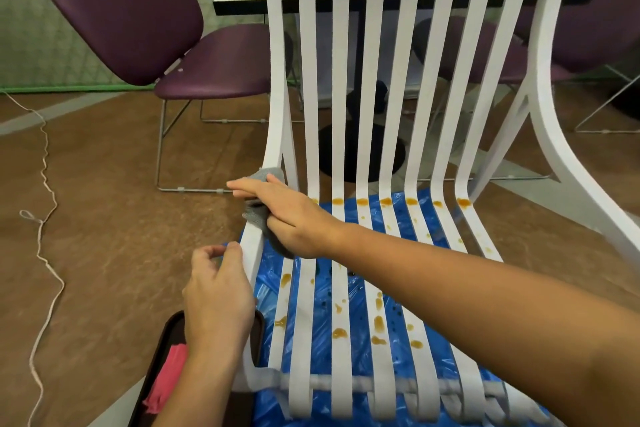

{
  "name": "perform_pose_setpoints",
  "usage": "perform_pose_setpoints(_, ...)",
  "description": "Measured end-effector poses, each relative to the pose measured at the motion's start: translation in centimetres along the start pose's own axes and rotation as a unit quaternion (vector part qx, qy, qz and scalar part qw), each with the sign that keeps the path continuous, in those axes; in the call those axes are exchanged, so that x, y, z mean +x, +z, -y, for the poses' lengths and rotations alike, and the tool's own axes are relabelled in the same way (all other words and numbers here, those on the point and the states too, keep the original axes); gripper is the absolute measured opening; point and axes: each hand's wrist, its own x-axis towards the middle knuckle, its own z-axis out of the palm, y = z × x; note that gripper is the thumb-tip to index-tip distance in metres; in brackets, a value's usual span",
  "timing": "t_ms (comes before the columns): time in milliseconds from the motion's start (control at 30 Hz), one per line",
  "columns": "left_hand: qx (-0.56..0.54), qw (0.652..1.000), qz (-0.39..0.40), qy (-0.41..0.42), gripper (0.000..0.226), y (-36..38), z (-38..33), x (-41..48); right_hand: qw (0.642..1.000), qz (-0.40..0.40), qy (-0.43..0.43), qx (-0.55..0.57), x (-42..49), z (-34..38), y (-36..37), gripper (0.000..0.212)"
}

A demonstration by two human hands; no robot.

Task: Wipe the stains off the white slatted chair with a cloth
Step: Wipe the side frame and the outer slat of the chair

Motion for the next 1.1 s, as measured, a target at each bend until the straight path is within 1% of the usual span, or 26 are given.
perform_pose_setpoints(133,0.006,1.000,0.005,0.005,0.020,0.0,-0.2,-0.1,1.000,-0.024,-0.013,0.001,1.8,-0.3,-2.1,0.063)
perform_pose_setpoints(233,0.006,1.000,0.010,0.004,0.020,-0.1,-0.3,-0.3,0.997,-0.060,0.021,-0.049,3.6,-2.8,-3.2,0.057)
perform_pose_setpoints(267,0.007,1.000,0.010,0.005,0.020,-0.1,-0.3,-0.2,0.996,-0.072,0.033,-0.049,4.2,-3.4,-3.3,0.054)
perform_pose_setpoints(400,0.002,1.000,0.014,0.007,0.022,-0.1,-0.1,-0.1,0.991,-0.125,0.037,0.006,6.3,-2.4,-3.3,0.031)
perform_pose_setpoints(500,0.004,1.000,0.014,0.007,0.023,0.0,0.1,0.1,0.993,-0.098,0.041,-0.046,7.9,-1.5,-2.8,0.016)
perform_pose_setpoints(667,-0.014,1.000,0.006,0.003,0.022,-0.1,0.2,0.3,0.991,-0.086,0.061,-0.083,7.6,-1.0,-1.2,0.020)
perform_pose_setpoints(800,-0.026,1.000,-0.013,0.009,0.017,-0.1,0.3,0.4,0.988,0.004,-0.003,-0.153,4.7,1.1,0.6,0.024)
perform_pose_setpoints(867,-0.025,0.999,-0.018,0.008,0.018,-0.1,0.5,0.6,0.987,0.050,-0.047,-0.143,2.7,2.2,1.4,0.025)
perform_pose_setpoints(933,-0.027,0.999,-0.017,0.008,0.019,-0.1,0.6,0.5,0.990,0.074,-0.070,-0.101,1.3,2.9,1.4,0.024)
perform_pose_setpoints(1000,-0.023,1.000,-0.017,0.006,0.021,-0.1,0.6,0.4,0.991,0.094,-0.056,-0.079,1.9,3.1,0.6,0.022)
perform_pose_setpoints(1033,-0.021,1.000,-0.014,0.009,0.021,-0.1,0.6,0.4,0.989,0.100,-0.039,-0.099,2.8,3.0,0.2,0.022)
perform_pose_setpoints(1100,-0.016,1.000,-0.007,0.014,0.020,-0.1,0.4,0.2,0.980,0.091,-0.006,-0.176,5.0,2.5,-0.7,0.024)
